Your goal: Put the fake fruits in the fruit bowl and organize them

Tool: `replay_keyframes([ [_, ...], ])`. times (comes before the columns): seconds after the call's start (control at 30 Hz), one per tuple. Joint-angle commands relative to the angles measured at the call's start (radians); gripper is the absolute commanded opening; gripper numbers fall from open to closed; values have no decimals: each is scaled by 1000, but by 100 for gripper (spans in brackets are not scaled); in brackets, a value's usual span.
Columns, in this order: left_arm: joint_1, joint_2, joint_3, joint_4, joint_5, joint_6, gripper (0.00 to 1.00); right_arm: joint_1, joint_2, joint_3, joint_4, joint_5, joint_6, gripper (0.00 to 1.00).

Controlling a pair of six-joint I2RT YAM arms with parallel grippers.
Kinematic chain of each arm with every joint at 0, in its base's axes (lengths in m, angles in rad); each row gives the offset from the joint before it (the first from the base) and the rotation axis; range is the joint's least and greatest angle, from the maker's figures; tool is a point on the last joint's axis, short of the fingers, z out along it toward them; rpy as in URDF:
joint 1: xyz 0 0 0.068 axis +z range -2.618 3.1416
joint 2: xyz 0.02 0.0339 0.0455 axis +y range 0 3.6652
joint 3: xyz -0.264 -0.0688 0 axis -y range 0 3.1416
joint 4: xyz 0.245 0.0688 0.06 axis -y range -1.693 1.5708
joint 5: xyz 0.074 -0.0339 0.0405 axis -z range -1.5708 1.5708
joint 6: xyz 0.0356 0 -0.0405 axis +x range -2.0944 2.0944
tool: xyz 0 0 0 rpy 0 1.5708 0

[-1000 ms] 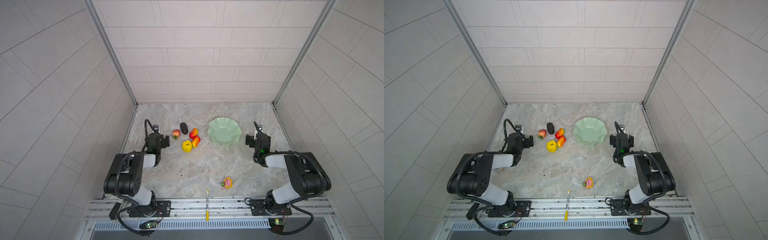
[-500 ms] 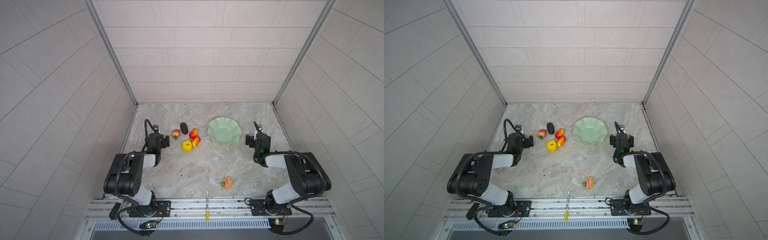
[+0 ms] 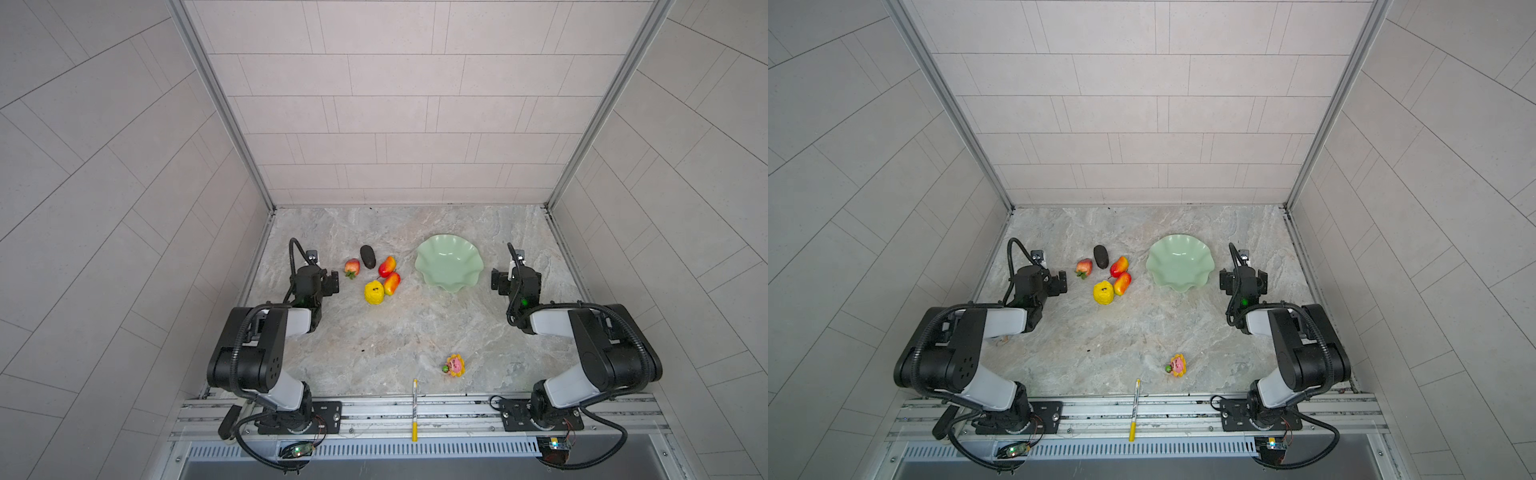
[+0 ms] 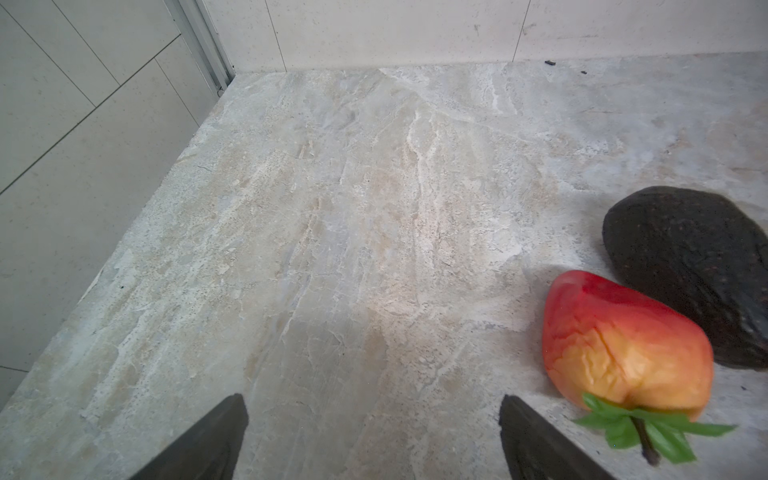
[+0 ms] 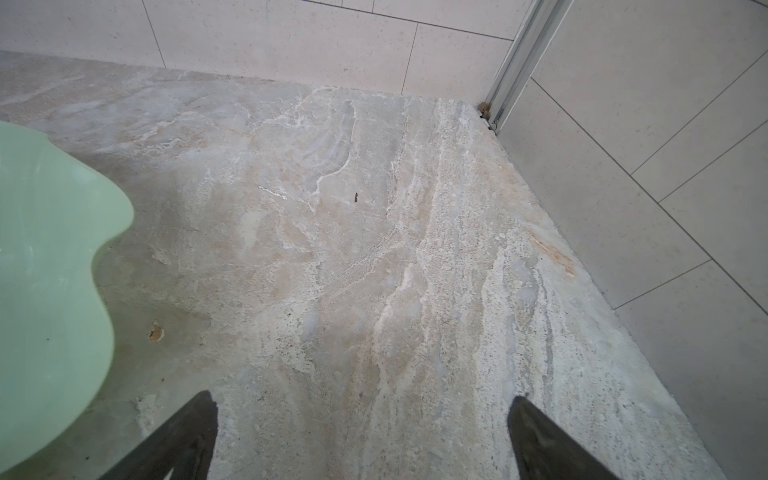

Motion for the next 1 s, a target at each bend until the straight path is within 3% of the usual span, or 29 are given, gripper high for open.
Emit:
replay_keyframes([
  [0.0, 5, -11, 8, 25, -5, -7, 100, -3, -13, 2, 5, -2, -6, 100],
  [0.2, 5, -14, 6, 26, -4, -6, 100, -3, -17, -4, 8, -1, -7, 100],
  [0.27, -7, -42, 19, -9, -74, -22, 100, -1, -46, 4, -20, -3, -14, 100],
  [0.37, -17, -155, 171, -377, -117, -53, 100, 10, -199, 85, -275, 21, 1, 100],
  [0.43, -40, -222, 209, -482, -143, -63, 100, 20, -307, 121, -393, 8, 19, 100],
  [0.6, -61, -355, 371, -881, -108, -191, 100, 99, -438, 334, -747, -160, -9, 100],
  [0.77, -94, -425, 467, -1146, -16, -305, 100, 296, -368, 528, -931, -239, 57, 100],
  [0.97, -94, -477, 614, -1420, -20, -272, 100, 528, -105, 752, -1024, -207, 82, 100],
])
